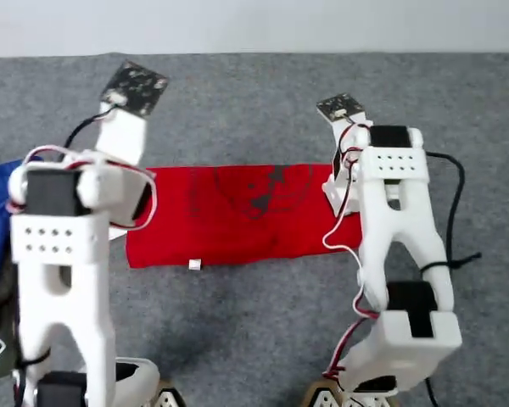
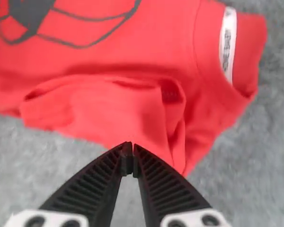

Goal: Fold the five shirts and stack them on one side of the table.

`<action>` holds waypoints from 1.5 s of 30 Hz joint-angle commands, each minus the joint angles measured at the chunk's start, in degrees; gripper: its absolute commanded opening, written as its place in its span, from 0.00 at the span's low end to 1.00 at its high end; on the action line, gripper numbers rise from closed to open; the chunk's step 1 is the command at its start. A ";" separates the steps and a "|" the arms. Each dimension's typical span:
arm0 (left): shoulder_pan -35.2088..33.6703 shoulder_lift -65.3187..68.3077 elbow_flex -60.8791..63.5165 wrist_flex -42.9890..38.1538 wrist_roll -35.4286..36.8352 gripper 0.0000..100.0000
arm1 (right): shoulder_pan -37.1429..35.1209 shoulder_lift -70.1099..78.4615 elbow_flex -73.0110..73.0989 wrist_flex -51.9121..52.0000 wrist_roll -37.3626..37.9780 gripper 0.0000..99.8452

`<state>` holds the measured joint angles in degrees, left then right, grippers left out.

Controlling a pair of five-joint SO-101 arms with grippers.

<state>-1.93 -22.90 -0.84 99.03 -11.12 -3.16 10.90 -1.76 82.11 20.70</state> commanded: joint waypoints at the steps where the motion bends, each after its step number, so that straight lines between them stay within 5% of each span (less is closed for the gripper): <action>1: -1.58 -5.01 0.75 1.32 -0.79 0.01 | 0.04 2.68 -1.41 -5.49 0.35 0.01; 7: -2.90 -10.37 4.62 1.32 -0.88 0.01 | 4.70 11.82 -1.41 -14.20 0.44 0.01; 15: -2.73 -13.54 9.27 1.32 -0.88 0.01 | 4.97 13.67 -1.93 -12.97 0.35 0.01; 28: -3.25 -14.07 9.45 1.32 -0.79 0.01 | -10.68 3.12 -9.93 0.04 0.35 0.01; 33: -9.76 -14.07 9.27 1.32 -1.14 0.01 | -16.48 4.97 -9.76 -1.01 0.26 0.01; 45: -20.13 -14.07 9.27 1.32 -1.23 0.01 | -17.19 18.95 -11.52 -7.25 -1.41 0.01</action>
<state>-20.92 -35.74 8.66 99.21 -11.47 -20.04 30.24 -8.62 75.16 20.18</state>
